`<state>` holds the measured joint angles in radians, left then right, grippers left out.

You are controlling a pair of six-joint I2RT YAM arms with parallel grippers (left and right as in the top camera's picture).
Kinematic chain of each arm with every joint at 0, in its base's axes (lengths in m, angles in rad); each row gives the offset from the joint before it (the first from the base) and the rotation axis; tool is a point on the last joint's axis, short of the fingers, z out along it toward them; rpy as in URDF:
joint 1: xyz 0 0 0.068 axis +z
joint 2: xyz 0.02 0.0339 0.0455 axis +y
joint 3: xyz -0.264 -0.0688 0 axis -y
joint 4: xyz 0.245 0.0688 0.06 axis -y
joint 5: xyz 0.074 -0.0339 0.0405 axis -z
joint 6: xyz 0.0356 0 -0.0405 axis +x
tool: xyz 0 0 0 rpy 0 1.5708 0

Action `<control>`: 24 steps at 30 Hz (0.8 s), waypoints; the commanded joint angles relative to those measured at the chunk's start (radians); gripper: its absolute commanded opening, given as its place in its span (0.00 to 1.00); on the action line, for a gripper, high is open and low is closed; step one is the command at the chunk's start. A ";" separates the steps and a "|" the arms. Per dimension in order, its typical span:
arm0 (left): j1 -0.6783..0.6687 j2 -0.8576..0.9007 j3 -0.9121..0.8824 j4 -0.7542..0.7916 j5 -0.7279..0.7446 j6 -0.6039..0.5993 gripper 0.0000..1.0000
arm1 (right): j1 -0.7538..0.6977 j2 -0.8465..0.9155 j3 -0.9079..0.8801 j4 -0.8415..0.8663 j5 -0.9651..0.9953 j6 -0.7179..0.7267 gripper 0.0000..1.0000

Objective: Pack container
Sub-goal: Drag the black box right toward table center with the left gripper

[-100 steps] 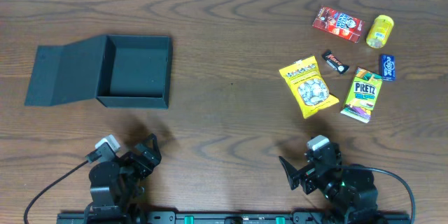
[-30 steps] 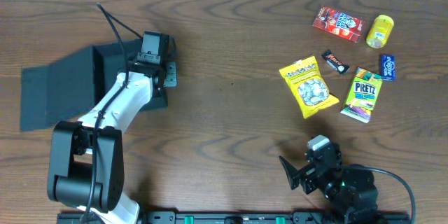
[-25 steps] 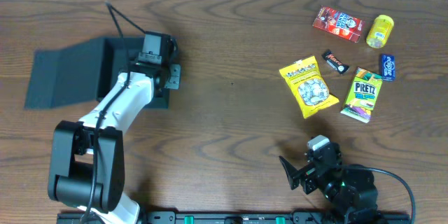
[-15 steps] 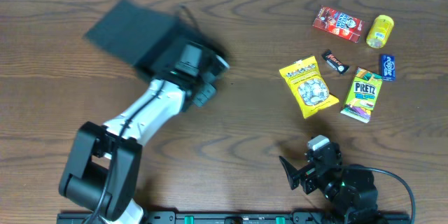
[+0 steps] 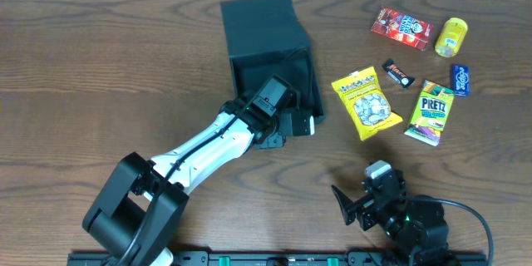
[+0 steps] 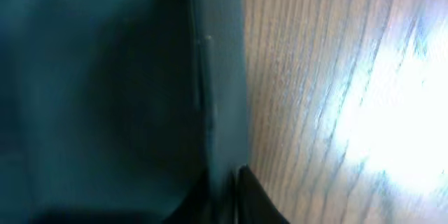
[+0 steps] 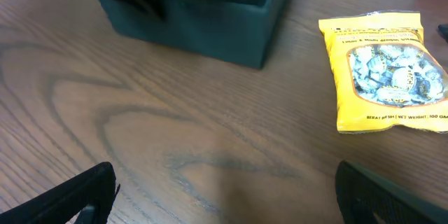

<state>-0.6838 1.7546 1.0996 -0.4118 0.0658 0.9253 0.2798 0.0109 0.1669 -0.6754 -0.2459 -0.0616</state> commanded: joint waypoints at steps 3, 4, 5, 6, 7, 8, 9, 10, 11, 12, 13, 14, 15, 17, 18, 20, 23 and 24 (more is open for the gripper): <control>0.001 0.010 0.016 -0.006 -0.137 0.042 0.39 | 0.008 -0.006 -0.003 0.002 0.003 0.009 0.99; 0.001 0.008 0.016 -0.005 -0.156 0.026 0.44 | 0.008 -0.006 -0.003 0.002 0.003 0.009 0.99; 0.000 0.004 0.016 -0.003 -0.172 0.000 0.45 | 0.008 -0.006 -0.003 0.002 0.003 0.009 0.99; -0.002 -0.004 0.016 -0.002 -0.181 -0.035 0.46 | 0.008 -0.006 -0.003 0.002 0.003 0.009 0.99; -0.003 -0.013 0.017 -0.003 -0.181 -0.063 0.47 | 0.008 -0.006 -0.003 0.002 0.003 0.009 0.99; -0.004 -0.029 0.019 -0.003 -0.181 -0.101 0.47 | 0.008 -0.006 -0.003 0.002 0.003 0.009 0.99; -0.005 -0.046 0.021 -0.003 -0.181 -0.137 0.48 | 0.008 -0.006 -0.003 0.002 0.003 0.009 0.99; -0.005 -0.066 0.025 -0.003 -0.181 -0.179 0.52 | 0.008 -0.006 -0.003 0.002 0.003 0.009 0.99; -0.005 -0.096 0.031 -0.003 -0.181 -0.244 0.63 | 0.008 -0.006 -0.003 0.002 0.003 0.009 0.99; -0.005 -0.123 0.035 -0.004 -0.181 -0.292 0.88 | 0.008 -0.006 -0.003 0.002 0.003 0.009 0.99; -0.004 -0.157 0.039 -0.003 -0.180 -0.343 0.94 | 0.008 -0.006 -0.003 0.002 0.003 0.009 0.99; -0.004 -0.186 0.041 -0.003 -0.180 -0.380 0.97 | 0.008 -0.006 -0.003 0.002 0.003 0.009 0.99; -0.004 -0.215 0.042 -0.003 -0.180 -0.408 0.97 | 0.008 -0.006 -0.003 0.002 0.003 0.009 0.99; -0.004 -0.292 0.042 -0.003 -0.177 -0.459 0.97 | 0.008 -0.006 -0.003 0.002 0.003 0.009 0.99; -0.003 -0.314 0.042 -0.003 -0.177 -0.470 0.97 | 0.008 -0.006 -0.003 0.002 0.003 0.009 0.99; -0.002 -0.346 0.042 -0.003 -0.178 -0.505 0.94 | 0.008 -0.006 -0.003 0.002 0.003 0.009 0.99; 0.013 -0.356 0.042 -0.004 -0.179 -0.603 0.80 | 0.008 -0.006 -0.003 0.002 0.003 0.009 0.99; 0.021 -0.351 0.042 -0.004 -0.181 -0.645 0.73 | 0.008 -0.006 -0.003 0.002 0.003 0.009 0.99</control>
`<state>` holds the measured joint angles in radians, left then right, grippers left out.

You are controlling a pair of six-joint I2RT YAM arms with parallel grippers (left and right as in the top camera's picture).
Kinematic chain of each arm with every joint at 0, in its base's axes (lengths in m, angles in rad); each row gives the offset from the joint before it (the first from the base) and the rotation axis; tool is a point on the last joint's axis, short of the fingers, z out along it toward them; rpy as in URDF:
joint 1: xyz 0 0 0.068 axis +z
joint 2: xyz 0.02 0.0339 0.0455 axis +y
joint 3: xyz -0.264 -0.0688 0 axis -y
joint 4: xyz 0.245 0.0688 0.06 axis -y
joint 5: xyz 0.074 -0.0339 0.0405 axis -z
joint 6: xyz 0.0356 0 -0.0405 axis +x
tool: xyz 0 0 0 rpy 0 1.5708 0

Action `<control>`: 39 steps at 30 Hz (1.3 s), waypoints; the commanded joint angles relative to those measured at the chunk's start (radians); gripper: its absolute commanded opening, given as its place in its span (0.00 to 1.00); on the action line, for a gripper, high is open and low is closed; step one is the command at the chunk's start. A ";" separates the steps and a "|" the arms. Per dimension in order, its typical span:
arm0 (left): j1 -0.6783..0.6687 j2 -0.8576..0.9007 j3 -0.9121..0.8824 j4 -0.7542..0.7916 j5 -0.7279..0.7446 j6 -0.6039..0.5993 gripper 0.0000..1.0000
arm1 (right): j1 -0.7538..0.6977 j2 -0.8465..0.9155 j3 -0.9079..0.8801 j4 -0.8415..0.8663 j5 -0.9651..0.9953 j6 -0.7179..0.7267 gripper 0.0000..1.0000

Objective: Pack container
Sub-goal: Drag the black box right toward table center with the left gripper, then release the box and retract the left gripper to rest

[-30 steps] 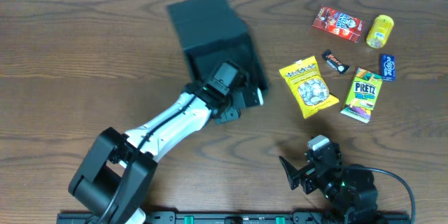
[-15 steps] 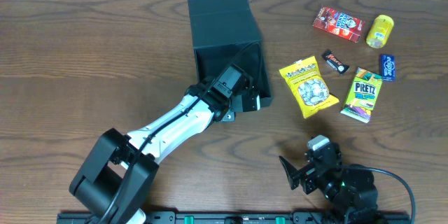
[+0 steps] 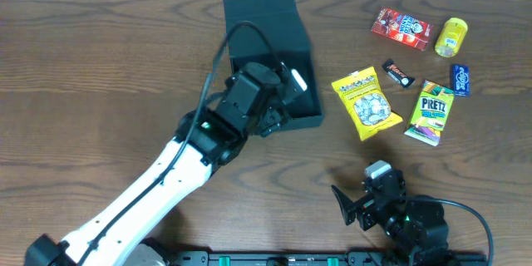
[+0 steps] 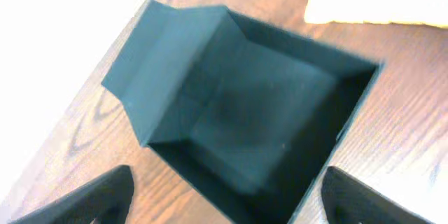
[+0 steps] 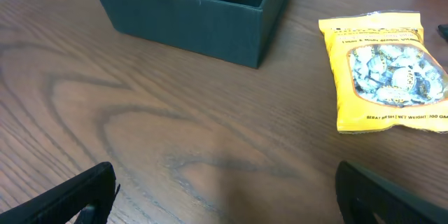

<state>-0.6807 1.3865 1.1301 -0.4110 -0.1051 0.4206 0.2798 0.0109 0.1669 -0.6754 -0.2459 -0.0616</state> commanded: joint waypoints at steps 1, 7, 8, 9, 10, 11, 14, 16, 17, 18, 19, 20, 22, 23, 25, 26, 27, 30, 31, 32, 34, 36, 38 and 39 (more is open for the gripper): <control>0.031 0.026 0.011 -0.005 -0.011 -0.208 0.69 | 0.008 -0.006 -0.003 0.002 0.003 0.009 0.99; 0.123 0.112 0.011 -0.016 -0.011 -0.559 0.67 | 0.008 -0.006 -0.003 0.002 0.003 0.009 0.99; 0.137 0.129 0.011 -0.020 -0.010 -0.601 0.67 | 0.008 -0.006 -0.003 0.002 0.003 0.009 0.99; 0.153 0.151 0.011 -0.023 -0.010 -0.648 0.67 | 0.008 -0.006 -0.003 0.002 0.003 0.009 0.99; 0.167 0.178 0.011 -0.024 -0.009 -0.685 0.68 | 0.008 -0.006 -0.003 0.002 0.003 0.009 0.99; 0.178 0.203 0.011 -0.024 -0.007 -0.698 0.68 | 0.008 -0.006 -0.003 0.002 0.003 0.009 0.99; 0.190 0.262 0.011 -0.022 -0.007 -0.698 0.68 | 0.008 -0.006 -0.003 0.002 0.003 0.008 0.99; 0.193 0.296 0.011 -0.021 -0.007 -0.698 0.68 | 0.008 -0.006 -0.003 0.002 0.003 0.009 0.99; 0.194 0.314 0.011 -0.022 -0.008 -0.698 0.68 | 0.008 -0.006 -0.003 0.002 0.003 0.009 0.99; 0.195 0.329 0.011 -0.021 -0.007 -0.698 0.67 | 0.008 -0.006 -0.003 0.002 0.003 0.009 0.99; 0.196 0.345 0.011 -0.020 -0.008 -0.698 0.66 | 0.008 -0.006 -0.003 0.002 0.003 0.009 0.99; 0.197 0.359 0.011 -0.019 -0.007 -0.698 0.62 | 0.008 -0.006 -0.003 0.002 0.003 0.009 0.99; 0.198 0.383 0.011 -0.017 -0.008 -0.698 0.53 | 0.008 -0.006 -0.003 0.002 0.003 0.009 0.99; 0.198 0.393 0.011 -0.014 -0.010 -0.698 0.48 | 0.008 -0.006 -0.003 0.002 0.003 0.009 0.99; 0.198 0.409 0.011 -0.008 -0.010 -0.698 0.36 | 0.008 -0.006 -0.003 0.002 0.003 0.009 0.99; 0.198 0.415 0.011 -0.006 -0.010 -0.698 0.29 | 0.008 -0.006 -0.003 0.002 0.003 0.009 0.99; 0.198 0.418 0.011 -0.003 -0.011 -0.697 0.21 | 0.008 -0.006 -0.003 0.002 0.003 0.009 0.99; 0.198 0.420 0.011 0.011 -0.023 -0.676 0.06 | 0.008 -0.006 -0.003 0.002 0.003 0.009 0.99; 0.198 0.420 0.011 0.017 -0.037 -0.661 0.06 | 0.008 -0.006 -0.003 0.002 0.003 0.009 0.99; 0.198 0.420 0.011 0.020 -0.049 -0.642 0.06 | 0.008 -0.006 -0.003 0.002 0.003 0.009 0.99; 0.198 0.420 0.011 0.024 -0.072 -0.602 0.06 | 0.008 -0.006 -0.003 0.002 0.003 0.009 0.99; 0.198 0.420 0.011 0.026 -0.089 -0.584 0.06 | 0.008 -0.006 -0.003 0.002 0.003 0.009 0.99; 0.198 0.420 0.011 0.026 -0.088 -0.582 0.06 | 0.008 -0.006 -0.003 0.002 0.003 0.009 0.99; 0.198 0.420 0.011 0.026 -0.086 -0.583 0.06 | 0.008 -0.006 -0.003 0.002 0.003 0.009 0.99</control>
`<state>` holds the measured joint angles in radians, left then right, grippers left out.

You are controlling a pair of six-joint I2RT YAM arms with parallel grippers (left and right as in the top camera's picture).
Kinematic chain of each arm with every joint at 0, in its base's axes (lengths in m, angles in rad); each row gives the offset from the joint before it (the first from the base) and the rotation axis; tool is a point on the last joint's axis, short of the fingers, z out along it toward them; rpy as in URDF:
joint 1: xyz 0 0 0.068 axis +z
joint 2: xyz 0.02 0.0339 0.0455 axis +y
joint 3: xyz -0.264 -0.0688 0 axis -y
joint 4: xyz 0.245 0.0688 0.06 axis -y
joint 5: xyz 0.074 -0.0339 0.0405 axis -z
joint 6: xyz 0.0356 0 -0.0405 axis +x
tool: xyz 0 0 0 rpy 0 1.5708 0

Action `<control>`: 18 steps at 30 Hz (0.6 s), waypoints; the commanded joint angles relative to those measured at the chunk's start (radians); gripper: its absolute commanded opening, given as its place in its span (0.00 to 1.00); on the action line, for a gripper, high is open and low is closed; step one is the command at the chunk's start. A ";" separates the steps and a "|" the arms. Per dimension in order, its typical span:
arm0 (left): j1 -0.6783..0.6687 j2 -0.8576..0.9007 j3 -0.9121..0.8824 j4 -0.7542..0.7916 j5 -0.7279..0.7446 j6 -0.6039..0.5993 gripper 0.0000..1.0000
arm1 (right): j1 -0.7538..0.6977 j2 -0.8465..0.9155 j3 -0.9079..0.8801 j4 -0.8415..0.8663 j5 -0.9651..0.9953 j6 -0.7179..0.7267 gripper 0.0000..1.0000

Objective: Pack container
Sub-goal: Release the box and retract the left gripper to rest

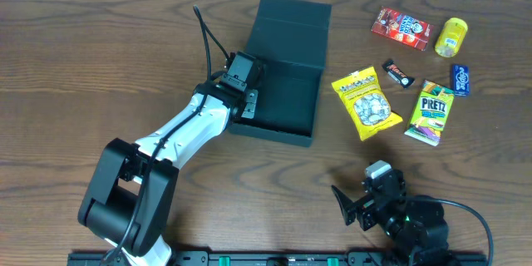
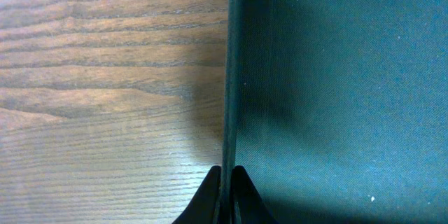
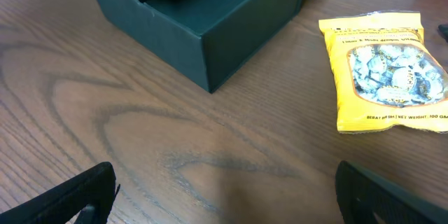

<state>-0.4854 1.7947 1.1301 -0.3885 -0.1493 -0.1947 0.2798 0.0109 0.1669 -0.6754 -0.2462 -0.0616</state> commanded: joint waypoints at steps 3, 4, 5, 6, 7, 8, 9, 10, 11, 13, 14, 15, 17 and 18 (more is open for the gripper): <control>0.003 0.011 0.011 0.000 -0.041 -0.031 0.05 | 0.008 -0.006 -0.003 0.002 0.004 0.009 0.99; 0.003 0.011 0.011 0.000 -0.041 -0.063 0.06 | 0.008 -0.006 -0.003 0.002 0.004 0.009 0.99; 0.003 0.011 0.011 0.000 -0.041 -0.101 0.06 | 0.008 -0.006 -0.003 0.002 0.004 0.009 0.99; 0.003 0.011 0.011 0.000 -0.042 -0.130 0.06 | 0.008 -0.006 -0.003 0.002 0.004 0.009 0.99; 0.003 0.011 0.011 0.000 -0.041 -0.154 0.06 | 0.008 -0.006 -0.003 0.002 0.004 0.009 0.99; 0.003 0.011 0.011 0.000 -0.041 -0.176 0.06 | 0.008 -0.006 -0.003 0.002 0.004 0.009 0.99; 0.003 0.011 0.011 -0.002 -0.041 -0.209 0.06 | 0.008 -0.006 -0.003 0.002 0.004 0.009 0.99; 0.003 0.011 0.011 -0.003 -0.041 -0.235 0.06 | 0.008 -0.006 -0.003 0.002 0.004 0.009 0.99; 0.003 0.011 0.011 -0.003 -0.041 -0.257 0.06 | 0.008 -0.006 -0.003 0.002 0.004 0.009 0.99; 0.003 0.011 0.011 -0.002 -0.041 -0.286 0.06 | 0.008 -0.006 -0.003 0.002 0.004 0.009 0.99; 0.003 0.011 0.011 -0.002 -0.042 -0.285 0.06 | 0.008 -0.006 -0.003 0.002 0.004 0.009 0.99; 0.003 0.011 0.011 -0.002 -0.043 -0.285 0.06 | 0.008 -0.006 -0.003 0.002 0.004 0.009 0.99; 0.003 0.011 0.011 0.000 -0.042 -0.285 0.06 | 0.008 -0.006 -0.003 0.002 0.004 0.009 0.99; 0.003 0.011 0.011 0.002 -0.042 -0.285 0.06 | 0.008 -0.006 -0.003 0.002 0.004 0.009 0.99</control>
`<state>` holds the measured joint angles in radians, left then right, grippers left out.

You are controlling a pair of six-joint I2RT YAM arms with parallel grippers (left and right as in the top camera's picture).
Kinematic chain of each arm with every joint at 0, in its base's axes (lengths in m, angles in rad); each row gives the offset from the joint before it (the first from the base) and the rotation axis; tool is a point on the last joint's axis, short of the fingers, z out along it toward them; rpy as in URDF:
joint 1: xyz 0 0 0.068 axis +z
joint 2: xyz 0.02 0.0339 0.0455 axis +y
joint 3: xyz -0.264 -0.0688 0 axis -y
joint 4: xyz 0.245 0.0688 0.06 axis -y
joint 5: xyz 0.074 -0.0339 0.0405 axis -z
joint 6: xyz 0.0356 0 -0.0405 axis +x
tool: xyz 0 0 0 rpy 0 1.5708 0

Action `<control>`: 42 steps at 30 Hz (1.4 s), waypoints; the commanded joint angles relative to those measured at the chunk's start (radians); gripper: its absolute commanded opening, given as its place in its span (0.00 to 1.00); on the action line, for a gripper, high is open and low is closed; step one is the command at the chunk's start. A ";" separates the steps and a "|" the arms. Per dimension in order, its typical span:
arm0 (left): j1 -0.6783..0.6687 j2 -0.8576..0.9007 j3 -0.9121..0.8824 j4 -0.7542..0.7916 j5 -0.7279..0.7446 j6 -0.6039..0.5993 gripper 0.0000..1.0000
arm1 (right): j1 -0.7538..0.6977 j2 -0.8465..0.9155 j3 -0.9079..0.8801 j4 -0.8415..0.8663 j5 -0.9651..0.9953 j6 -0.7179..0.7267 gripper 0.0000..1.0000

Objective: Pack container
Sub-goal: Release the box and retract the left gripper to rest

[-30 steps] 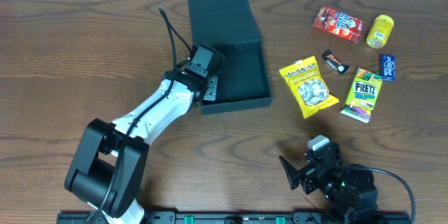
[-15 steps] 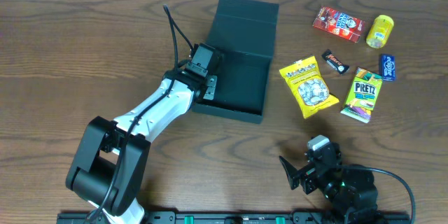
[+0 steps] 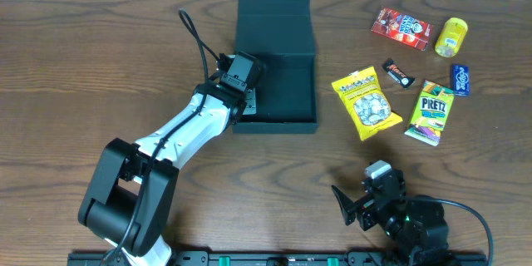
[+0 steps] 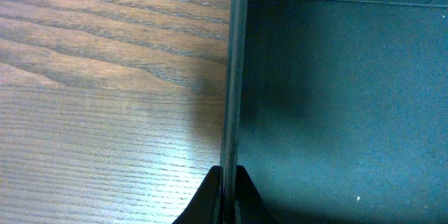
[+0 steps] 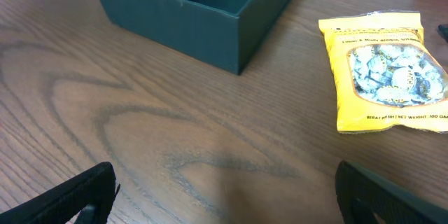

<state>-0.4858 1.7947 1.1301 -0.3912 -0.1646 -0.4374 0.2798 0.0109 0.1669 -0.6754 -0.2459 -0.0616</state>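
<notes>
A dark green open box (image 3: 283, 91) stands on the wooden table with its lid (image 3: 273, 23) folded back behind it. My left gripper (image 3: 242, 108) is shut on the box's left wall (image 4: 231, 70), one finger inside and one outside. The box looks empty inside (image 4: 336, 98). To the right lie the snacks: a yellow candy bag (image 3: 366, 102), a green Pretz pack (image 3: 431, 112), a red box (image 3: 402, 27), a yellow jar (image 3: 452, 36) and two small bars (image 3: 397, 72). My right gripper (image 5: 224, 189) rests open at the table's front edge, nothing between its fingers.
The table's front edge and the rail lie just behind the right arm (image 3: 399, 212). The left arm (image 3: 183, 133) stretches across the table's left middle. A cable (image 3: 199, 37) loops above it.
The box has turned, held by my left gripper: it was skewed with its lid toward the upper right, and now it sits square with the table. The right arm has not moved.
My left gripper was first shut on the box's front right corner. Then it hung open above the box. Later it was shut on the left wall, the box shifted right and skewed. Now the box stands square, the gripper still clamped on that wall.
</notes>
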 commanded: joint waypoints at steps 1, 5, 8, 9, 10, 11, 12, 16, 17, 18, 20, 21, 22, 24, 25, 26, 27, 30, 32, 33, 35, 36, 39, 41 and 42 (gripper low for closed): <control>0.003 0.011 0.011 0.005 -0.026 -0.043 0.06 | 0.008 -0.006 -0.003 0.002 0.003 0.009 0.99; 0.003 0.011 0.011 0.005 -0.026 -0.085 0.06 | 0.008 -0.006 -0.003 0.002 0.003 0.009 0.99; 0.003 0.011 0.011 0.006 -0.027 -0.094 0.09 | 0.008 -0.006 -0.003 0.002 0.003 0.009 0.99; 0.003 0.011 0.011 0.006 -0.027 -0.093 0.32 | 0.008 -0.006 -0.003 0.002 0.003 0.009 0.99; 0.003 0.011 0.011 0.007 -0.029 -0.092 0.65 | 0.008 -0.006 -0.003 0.002 0.003 0.009 0.99; 0.003 0.011 0.011 0.007 -0.031 -0.081 0.84 | 0.008 -0.006 -0.003 0.002 0.003 0.009 0.99; 0.003 0.010 0.012 0.008 -0.037 -0.072 0.92 | 0.008 -0.006 -0.003 0.002 0.003 0.009 0.99; 0.003 -0.041 0.024 0.003 -0.055 -0.030 0.95 | 0.008 -0.006 -0.003 0.002 0.003 0.009 0.99; 0.003 -0.068 0.031 -0.001 -0.055 -0.019 0.95 | 0.008 -0.006 -0.003 0.002 0.003 0.009 0.99; 0.003 -0.094 0.037 -0.003 -0.055 -0.007 0.95 | 0.008 -0.006 -0.003 0.002 0.003 0.009 0.99; 0.002 -0.175 0.045 -0.018 -0.055 0.007 0.95 | 0.008 -0.006 -0.003 0.002 0.003 0.009 0.99; 0.002 -0.220 0.046 -0.031 -0.055 0.012 0.95 | 0.008 -0.006 -0.003 0.002 0.003 0.009 0.99; 0.002 -0.259 0.046 -0.048 -0.056 0.012 0.95 | 0.008 -0.006 -0.003 0.002 0.003 0.009 0.99; 0.002 -0.351 0.046 -0.098 -0.056 0.012 0.95 | 0.008 -0.006 -0.003 0.002 0.003 0.009 0.99; 0.002 -0.396 0.046 -0.129 -0.056 0.012 0.95 | 0.008 -0.006 -0.003 0.002 0.003 0.009 0.99; 0.002 -0.435 0.046 -0.157 -0.057 0.012 0.95 | 0.008 -0.006 -0.003 0.002 0.003 0.009 0.99; 0.002 -0.478 0.046 -0.191 -0.058 0.012 0.95 | 0.008 -0.006 -0.003 0.002 0.003 0.009 0.99; 0.002 -0.599 0.046 -0.310 -0.109 0.012 0.96 | 0.008 -0.006 -0.003 0.002 0.003 0.009 0.99; 0.002 -0.676 0.046 -0.396 -0.161 0.011 0.95 | 0.008 -0.006 -0.003 0.002 0.003 0.009 0.99; 0.002 -0.706 0.046 -0.428 -0.181 0.011 0.95 | 0.008 -0.006 -0.003 0.002 0.003 0.009 0.99; 0.002 -0.767 0.046 -0.488 -0.212 0.011 0.95 | 0.008 -0.006 -0.003 0.002 0.003 0.009 0.99; 0.002 -0.795 0.046 -0.512 -0.220 0.011 0.95 | 0.008 -0.006 -0.003 0.002 0.003 0.009 0.99; 0.002 -0.863 0.045 -0.569 -0.231 0.011 0.95 | 0.008 -0.006 -0.003 0.002 0.003 0.009 0.99; 0.002 -0.896 0.045 -0.599 -0.231 0.011 0.95 | 0.008 -0.006 -0.003 0.002 0.003 0.009 0.99; 0.002 -0.906 0.045 -0.608 -0.231 0.011 0.95 | 0.008 -0.006 -0.003 0.002 0.003 0.009 0.99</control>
<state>-0.4862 0.9127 1.1671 -0.9833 -0.3603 -0.4400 0.2798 0.0109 0.1669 -0.6754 -0.2459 -0.0616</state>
